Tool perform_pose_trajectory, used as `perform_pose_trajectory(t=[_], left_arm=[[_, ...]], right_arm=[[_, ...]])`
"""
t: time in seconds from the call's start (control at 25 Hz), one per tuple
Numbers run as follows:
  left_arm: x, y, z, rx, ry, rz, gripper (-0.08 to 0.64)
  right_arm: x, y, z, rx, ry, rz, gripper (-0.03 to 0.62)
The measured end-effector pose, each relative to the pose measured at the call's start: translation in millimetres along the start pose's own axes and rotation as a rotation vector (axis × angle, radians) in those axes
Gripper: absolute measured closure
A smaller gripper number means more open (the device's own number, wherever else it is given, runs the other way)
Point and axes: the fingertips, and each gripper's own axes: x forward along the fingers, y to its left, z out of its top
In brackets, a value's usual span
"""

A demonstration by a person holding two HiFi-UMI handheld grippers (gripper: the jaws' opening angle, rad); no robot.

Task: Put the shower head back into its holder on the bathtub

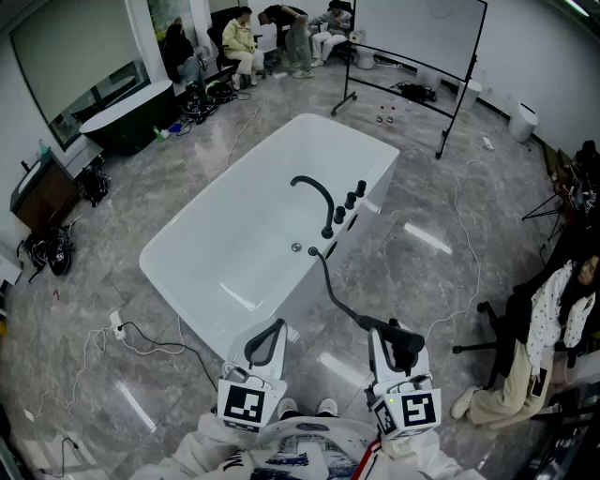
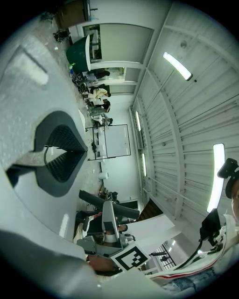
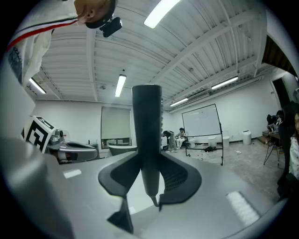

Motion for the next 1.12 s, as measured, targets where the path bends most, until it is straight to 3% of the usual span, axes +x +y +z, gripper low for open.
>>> perform_pose_trajectory(t=[0.6,0.84,1.12], left_arm=[[21.6,-38.1,-1.5,0.005,0.024,0.036,0.568],[22.7,-37.4,-3.1,0.016,0.03,0.075,0.568],[30.4,-41.1,7.8,0.032,0.048,0.064,0.568]], right_arm=[[-19.9,-41.5,-5.0,0.021,-0.014,0.048,0.456],[-25.8,-53.4,-0.6,0.034,-0.029,0.059,0.456],[-26.0,-60.0,11.7,0.049,-0.048,0.07,0.456]])
